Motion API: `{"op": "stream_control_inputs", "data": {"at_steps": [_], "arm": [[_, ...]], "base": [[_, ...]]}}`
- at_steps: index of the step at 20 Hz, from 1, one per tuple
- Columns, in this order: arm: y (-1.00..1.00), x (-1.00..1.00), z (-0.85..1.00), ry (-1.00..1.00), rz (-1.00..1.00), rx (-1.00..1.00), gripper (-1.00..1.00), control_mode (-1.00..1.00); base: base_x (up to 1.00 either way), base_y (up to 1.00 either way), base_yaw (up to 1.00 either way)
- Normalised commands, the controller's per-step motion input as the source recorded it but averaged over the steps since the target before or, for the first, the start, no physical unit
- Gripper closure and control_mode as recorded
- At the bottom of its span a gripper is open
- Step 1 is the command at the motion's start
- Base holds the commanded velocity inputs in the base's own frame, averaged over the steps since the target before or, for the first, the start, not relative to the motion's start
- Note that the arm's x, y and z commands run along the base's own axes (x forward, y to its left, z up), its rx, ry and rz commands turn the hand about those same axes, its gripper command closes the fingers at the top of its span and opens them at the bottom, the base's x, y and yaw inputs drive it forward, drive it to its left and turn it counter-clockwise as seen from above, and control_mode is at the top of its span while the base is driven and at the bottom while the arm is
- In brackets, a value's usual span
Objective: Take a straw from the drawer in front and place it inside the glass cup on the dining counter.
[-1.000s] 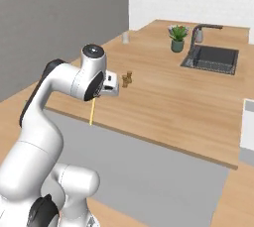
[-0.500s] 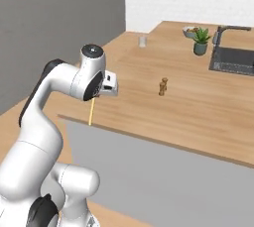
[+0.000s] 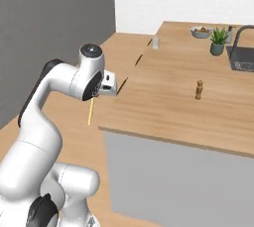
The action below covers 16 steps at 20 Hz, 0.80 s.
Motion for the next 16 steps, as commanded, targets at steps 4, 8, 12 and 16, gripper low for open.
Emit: {"op": "stream_control_inputs", "data": {"at_steps": [4, 8, 12, 16], "arm": [[0.00, 0.00, 0.00, 0.00, 0.00, 0.00, 1.00, 1.00], [0.00, 0.00, 0.00, 0.00, 0.00, 0.00, 1.00, 1.00], [0.00, 0.00, 0.00, 0.00, 0.00, 0.00, 1.00, 1.00], [0.00, 0.00, 0.00, 0.00, 0.00, 0.00, 1.00, 1.00]], "base": [[0.38, 1.00, -0.34], [0.51, 1.00, -0.39], [0.63, 1.00, -0.44], [0.66, 1.00, -0.47]]}}
